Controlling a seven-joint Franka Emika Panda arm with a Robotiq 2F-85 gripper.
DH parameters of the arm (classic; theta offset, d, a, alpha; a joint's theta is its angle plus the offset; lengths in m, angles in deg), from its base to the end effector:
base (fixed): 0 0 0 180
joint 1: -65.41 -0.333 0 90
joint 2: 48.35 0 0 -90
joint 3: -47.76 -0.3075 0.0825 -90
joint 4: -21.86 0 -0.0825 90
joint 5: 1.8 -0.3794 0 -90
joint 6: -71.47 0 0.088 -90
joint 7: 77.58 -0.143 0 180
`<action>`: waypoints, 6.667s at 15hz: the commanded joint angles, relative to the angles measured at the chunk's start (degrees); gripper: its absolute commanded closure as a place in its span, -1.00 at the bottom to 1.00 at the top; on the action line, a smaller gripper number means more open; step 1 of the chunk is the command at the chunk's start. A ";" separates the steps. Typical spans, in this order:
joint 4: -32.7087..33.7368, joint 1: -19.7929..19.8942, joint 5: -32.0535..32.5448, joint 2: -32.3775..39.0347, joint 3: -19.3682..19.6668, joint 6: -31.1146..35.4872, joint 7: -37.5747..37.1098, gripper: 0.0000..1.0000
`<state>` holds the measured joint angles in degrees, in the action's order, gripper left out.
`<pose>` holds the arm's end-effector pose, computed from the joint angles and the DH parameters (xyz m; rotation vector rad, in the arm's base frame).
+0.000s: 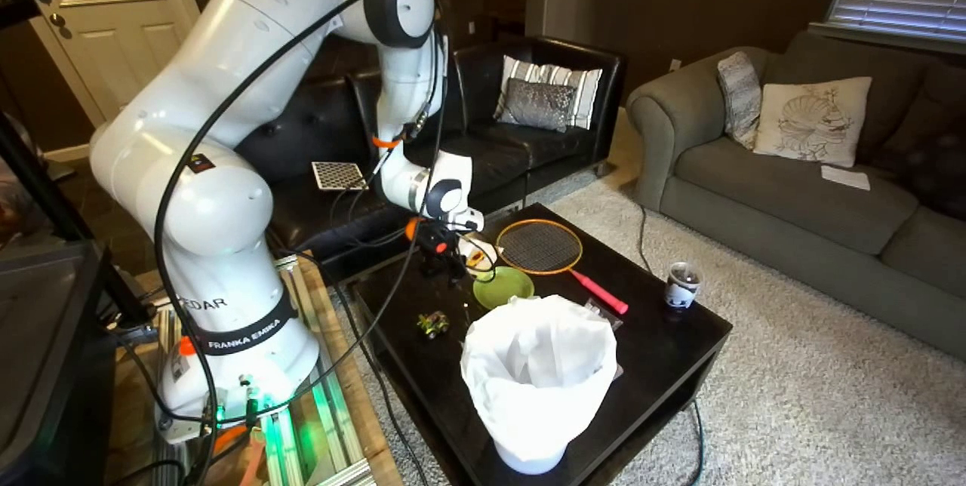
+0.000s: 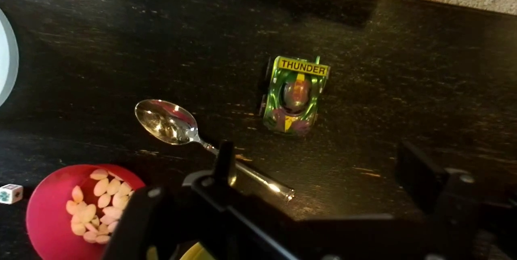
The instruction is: Turn the toy car to the right
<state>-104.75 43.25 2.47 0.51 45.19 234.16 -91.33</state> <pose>0.4071 0.1978 -0.0569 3.0462 0.3885 -0.3324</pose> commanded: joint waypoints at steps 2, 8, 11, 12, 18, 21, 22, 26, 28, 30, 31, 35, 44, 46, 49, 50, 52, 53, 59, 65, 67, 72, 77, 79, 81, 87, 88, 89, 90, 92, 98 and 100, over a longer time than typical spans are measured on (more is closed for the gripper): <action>0.89 -0.43 -0.90 2.32 0.99 3.09 0.76 -1.00; 2.49 0.06 -1.41 4.55 1.06 3.26 0.94 -1.00; 3.26 0.46 -1.76 6.19 0.57 3.02 0.86 -1.00; 3.94 1.03 -1.79 7.08 -0.13 3.11 1.45 -1.00; 8.86 2.94 -1.99 13.26 -3.66 3.89 3.64 -1.00; 11.05 2.74 -2.36 15.82 -3.92 3.11 3.40 -1.00; 11.74 2.76 -2.41 16.88 -3.79 3.56 3.34 -1.00; 13.87 3.17 -3.37 19.77 -3.87 2.89 2.78 -1.00; 14.77 2.99 -4.01 20.93 -3.51 2.62 2.41 -1.00; 15.48 2.63 -4.67 21.85 -2.91 2.62 1.91 -1.00; 15.79 2.60 -4.96 22.31 -2.69 2.94 1.71 -1.00; 16.99 2.40 -5.83 23.49 -1.93 2.91 1.34 -1.00; 18.27 2.48 -6.27 24.53 -1.63 2.22 1.34 -0.02; 18.33 2.57 -6.27 24.51 -1.62 1.80 1.41 0.26; 18.35 3.91 -6.08 24.32 -2.49 1.13 2.48 0.35; 18.14 4.77 -6.13 24.09 -3.14 1.54 2.99 0.35; 17.17 6.35 -8.16 22.92 -4.48 2.33 1.22 0.35; 16.80 7.89 -9.20 22.70 -5.71 3.48 1.24 0.35; 15.12 11.28 -17.62 21.83 -9.60 10.69 -4.40 0.35; 13.09 8.06 -26.17 19.57 -9.21 8.93 -14.64 0.35; 12.11 6.80 -28.54 18.75 -8.96 8.77 -17.66 0.35; 13.36 6.15 -29.92 20.20 -9.06 8.61 -20.12 -0.15; 12.58 5.75 -30.40 19.70 -8.97 8.36 -21.99 -0.15; 12.67 5.67 -30.39 19.73 -8.86 8.25 -22.10 0.35; 12.97 6.23 -31.66 20.34 -8.84 9.72 -23.31 0.35; 12.25 9.79 -36.04 22.12 -12.22 17.86 -28.21 0.35; 12.06 11.44 -37.11 22.73 -13.84 19.88 -29.01 0.35; 11.88 12.13 -38.02 23.25 -14.68 21.64 -30.21 0.35; 11.69 13.09 -39.17 23.83 -15.77 23.39 -31.10 0.35; 11.19 15.14 -41.21 24.92 -17.92 27.27 -32.93 0.35; 10.05 18.19 -44.06 26.85 -20.11 32.95 -37.70 0.35; 10.09 19.72 -43.47 27.66 -20.79 33.35 -38.84 0.35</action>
<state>-94.04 60.17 -40.34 27.09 26.46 265.34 -128.80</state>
